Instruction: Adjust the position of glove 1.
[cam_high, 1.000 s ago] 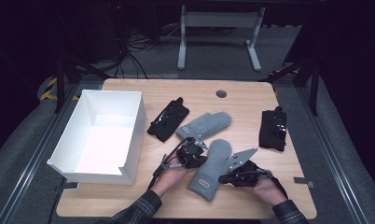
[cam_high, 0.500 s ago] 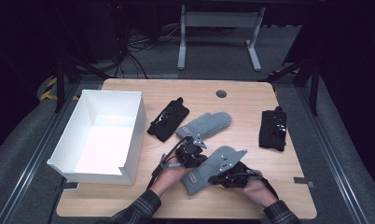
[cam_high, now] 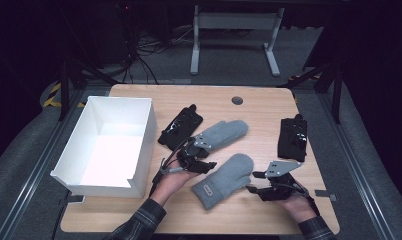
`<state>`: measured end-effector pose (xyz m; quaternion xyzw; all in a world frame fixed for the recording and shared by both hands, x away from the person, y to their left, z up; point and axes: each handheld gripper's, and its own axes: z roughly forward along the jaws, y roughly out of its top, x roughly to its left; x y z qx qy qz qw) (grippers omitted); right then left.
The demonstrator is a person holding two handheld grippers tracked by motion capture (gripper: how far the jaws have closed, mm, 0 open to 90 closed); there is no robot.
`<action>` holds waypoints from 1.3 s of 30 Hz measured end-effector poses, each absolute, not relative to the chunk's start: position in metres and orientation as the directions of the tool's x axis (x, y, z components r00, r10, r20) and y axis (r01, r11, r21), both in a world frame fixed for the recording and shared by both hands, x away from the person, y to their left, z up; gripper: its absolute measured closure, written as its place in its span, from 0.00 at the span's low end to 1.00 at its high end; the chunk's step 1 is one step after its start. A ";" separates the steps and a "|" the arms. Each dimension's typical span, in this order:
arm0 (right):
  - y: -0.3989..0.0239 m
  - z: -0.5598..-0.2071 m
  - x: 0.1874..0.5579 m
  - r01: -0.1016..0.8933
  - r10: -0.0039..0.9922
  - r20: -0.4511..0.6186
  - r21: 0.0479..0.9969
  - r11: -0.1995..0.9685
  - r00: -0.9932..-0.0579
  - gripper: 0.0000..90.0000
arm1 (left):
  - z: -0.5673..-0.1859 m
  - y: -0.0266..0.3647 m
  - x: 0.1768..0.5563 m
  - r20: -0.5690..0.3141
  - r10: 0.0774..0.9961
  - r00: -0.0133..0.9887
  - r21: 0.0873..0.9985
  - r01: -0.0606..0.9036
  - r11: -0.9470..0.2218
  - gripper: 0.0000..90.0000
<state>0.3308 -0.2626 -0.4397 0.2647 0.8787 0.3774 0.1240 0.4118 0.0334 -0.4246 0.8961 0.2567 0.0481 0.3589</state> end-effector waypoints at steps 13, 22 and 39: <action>-0.327 -0.459 0.341 0.528 0.775 0.003 0.733 0.428 -0.632 0.21 | -0.410 0.035 0.445 -0.028 0.538 0.843 0.687 0.407 -0.602 0.46; -0.329 -0.467 0.345 0.542 0.802 -0.026 0.723 0.428 -0.597 0.17 | -0.417 0.026 0.469 -0.019 0.541 0.841 0.663 0.416 -0.623 0.48; -0.328 -0.469 0.345 0.529 0.797 -0.029 0.733 0.427 -0.604 0.15 | -0.438 0.015 0.482 -0.040 0.528 0.848 0.615 0.438 -0.656 0.93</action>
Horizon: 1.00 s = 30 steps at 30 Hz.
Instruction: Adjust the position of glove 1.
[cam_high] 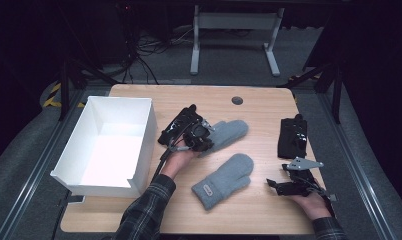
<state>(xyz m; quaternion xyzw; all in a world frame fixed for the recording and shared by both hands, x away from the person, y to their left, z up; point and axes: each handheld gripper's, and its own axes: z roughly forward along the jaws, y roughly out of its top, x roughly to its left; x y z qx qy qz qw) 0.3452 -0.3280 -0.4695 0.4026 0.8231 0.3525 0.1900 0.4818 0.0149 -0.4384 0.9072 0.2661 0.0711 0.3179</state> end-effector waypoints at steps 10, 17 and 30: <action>-0.328 -0.469 0.345 0.529 0.797 -0.028 0.734 0.427 -0.604 0.15 | -0.426 0.031 0.469 -0.093 0.580 0.810 0.648 0.491 -0.582 0.97; -0.328 -0.469 0.345 0.529 0.797 -0.029 0.734 0.426 -0.603 0.15 | -0.419 0.048 0.436 -0.068 0.591 0.804 0.650 0.485 -0.585 0.97; -0.328 -0.469 0.345 0.529 0.797 -0.028 0.734 0.426 -0.603 0.16 | -0.428 0.064 0.391 -0.098 0.551 0.829 0.639 0.476 -0.604 0.96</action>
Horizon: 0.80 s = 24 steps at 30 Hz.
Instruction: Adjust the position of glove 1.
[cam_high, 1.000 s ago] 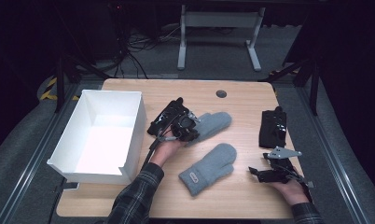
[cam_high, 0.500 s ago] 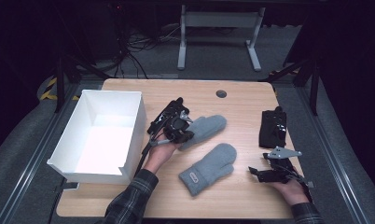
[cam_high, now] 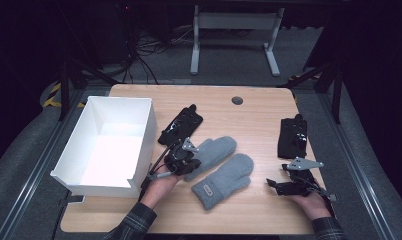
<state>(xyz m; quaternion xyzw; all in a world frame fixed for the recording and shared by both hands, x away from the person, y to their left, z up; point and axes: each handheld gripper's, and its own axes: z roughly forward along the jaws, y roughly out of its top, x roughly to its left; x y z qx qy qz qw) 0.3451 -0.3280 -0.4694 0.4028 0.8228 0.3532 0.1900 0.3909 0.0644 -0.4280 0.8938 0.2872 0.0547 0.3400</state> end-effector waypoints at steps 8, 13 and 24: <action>-0.328 -0.469 0.345 0.527 0.795 -0.027 0.736 0.426 -0.606 0.17 | -0.426 0.069 0.389 -0.141 0.542 0.828 0.670 0.483 -0.564 0.70; -0.328 -0.469 0.345 0.527 0.796 -0.027 0.737 0.424 -0.605 0.17 | -0.412 0.069 0.400 -0.143 0.560 0.816 0.686 0.490 -0.538 0.61; -0.328 -0.469 0.344 0.526 0.797 -0.027 0.738 0.423 -0.603 0.18 | -0.423 0.070 0.446 -0.146 0.634 0.760 0.675 0.545 -0.497 0.57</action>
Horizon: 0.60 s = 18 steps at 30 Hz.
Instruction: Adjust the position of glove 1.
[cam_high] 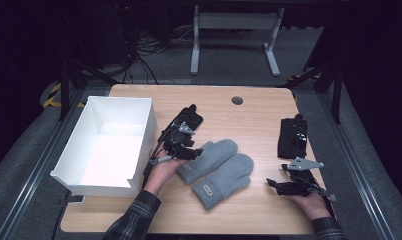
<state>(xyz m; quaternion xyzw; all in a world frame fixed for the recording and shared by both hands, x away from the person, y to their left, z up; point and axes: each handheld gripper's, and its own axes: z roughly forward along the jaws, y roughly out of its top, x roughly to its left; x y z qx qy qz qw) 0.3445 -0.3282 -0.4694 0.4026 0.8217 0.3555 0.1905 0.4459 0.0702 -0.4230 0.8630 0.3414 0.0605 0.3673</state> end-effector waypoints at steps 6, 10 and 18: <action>-0.328 -0.469 0.344 0.526 0.797 -0.027 0.738 0.423 -0.603 0.18 | -0.438 0.068 0.455 -0.165 0.637 0.753 0.634 0.576 -0.517 0.57; -0.329 -0.469 0.344 0.525 0.798 -0.027 0.739 0.422 -0.602 0.19 | -0.444 0.067 0.456 -0.172 0.634 0.754 0.622 0.582 -0.524 0.56; -0.328 -0.469 0.344 0.526 0.798 -0.026 0.739 0.421 -0.602 0.19 | -0.455 0.064 0.454 -0.175 0.606 0.776 0.617 0.566 -0.547 0.71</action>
